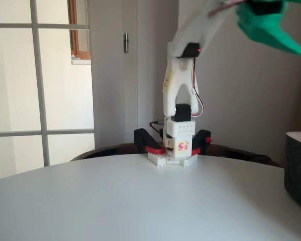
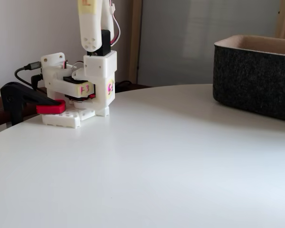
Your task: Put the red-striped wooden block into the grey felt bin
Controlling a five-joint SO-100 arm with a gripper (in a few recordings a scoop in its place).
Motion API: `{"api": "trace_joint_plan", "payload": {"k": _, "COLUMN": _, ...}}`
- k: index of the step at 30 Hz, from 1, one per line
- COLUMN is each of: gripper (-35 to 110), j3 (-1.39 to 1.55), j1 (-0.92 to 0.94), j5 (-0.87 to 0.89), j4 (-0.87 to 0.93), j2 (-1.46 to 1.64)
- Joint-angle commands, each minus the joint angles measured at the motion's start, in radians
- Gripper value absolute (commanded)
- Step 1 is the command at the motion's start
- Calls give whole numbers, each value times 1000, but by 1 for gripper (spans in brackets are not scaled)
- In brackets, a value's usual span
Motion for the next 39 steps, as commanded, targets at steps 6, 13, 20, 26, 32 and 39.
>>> {"api": "trace_joint_plan", "payload": {"k": 6, "gripper": 4, "j3": -3, "j1": 446, "j5": 29, "j4": 107, "j2": 95}}
{"api": "trace_joint_plan", "payload": {"k": 13, "gripper": 0, "j3": 77, "j1": 759, "j5": 14, "j4": 178, "j2": 92}}
{"api": "trace_joint_plan", "payload": {"k": 20, "gripper": 0, "j3": 423, "j1": 922, "j5": 18, "j4": 193, "j2": 152}}
{"api": "trace_joint_plan", "payload": {"k": 26, "gripper": 0, "j3": 1000, "j1": 962, "j5": -3, "j4": -78, "j2": 368}}
{"api": "trace_joint_plan", "payload": {"k": 32, "gripper": 0, "j3": 1399, "j1": 976, "j5": 37, "j4": -456, "j2": 747}}
{"api": "trace_joint_plan", "payload": {"k": 39, "gripper": 0, "j3": 1755, "j1": 992, "j5": 58, "j4": -462, "j2": 1129}}
